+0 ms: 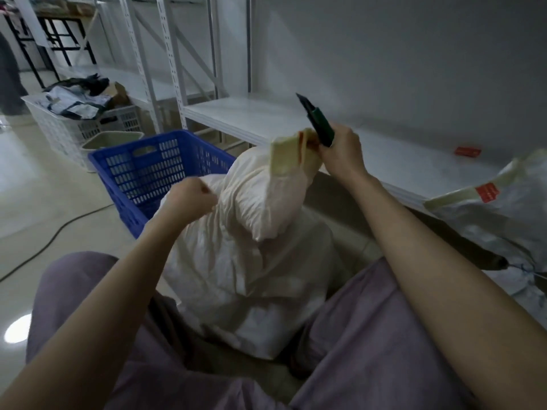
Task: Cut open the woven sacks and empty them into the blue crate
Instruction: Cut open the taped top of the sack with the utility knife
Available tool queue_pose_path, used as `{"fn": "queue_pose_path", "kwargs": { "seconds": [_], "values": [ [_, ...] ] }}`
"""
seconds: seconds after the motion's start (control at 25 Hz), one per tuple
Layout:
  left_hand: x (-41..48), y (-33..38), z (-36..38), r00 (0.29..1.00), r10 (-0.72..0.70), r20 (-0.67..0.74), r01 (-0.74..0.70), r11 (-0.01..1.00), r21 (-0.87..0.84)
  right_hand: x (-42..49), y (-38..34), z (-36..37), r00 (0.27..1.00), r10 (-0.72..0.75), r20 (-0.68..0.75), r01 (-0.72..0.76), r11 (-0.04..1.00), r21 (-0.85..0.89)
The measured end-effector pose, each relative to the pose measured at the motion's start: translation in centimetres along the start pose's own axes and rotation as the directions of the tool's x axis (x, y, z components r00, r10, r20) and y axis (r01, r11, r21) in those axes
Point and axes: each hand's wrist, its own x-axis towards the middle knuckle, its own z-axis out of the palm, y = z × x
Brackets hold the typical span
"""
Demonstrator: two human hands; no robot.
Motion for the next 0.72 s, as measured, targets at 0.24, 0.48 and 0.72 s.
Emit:
{"fn": "queue_pose_path", "kwargs": {
  "seconds": [0.24,0.48,0.72],
  "values": [
    [-1.7,-7.4,6.7,0.569,-0.627,0.532,0.448,0.779,0.438,-2.7,5.5,4.3,0.950,0.261,0.170,-0.256,0.965,-0.052],
    [-2.2,-13.1,14.7,0.454,-0.597,0.661,0.587,0.759,0.282,-7.1,15.1,9.5,0.608,0.748,0.265,-0.743,0.654,-0.144],
    [-0.4,-14.2,18.9,0.775,-0.369,0.513,0.407,0.913,0.043,-8.7,21.0,15.8,0.634,0.589,0.502,-0.498,0.807,-0.318]
  ]
}}
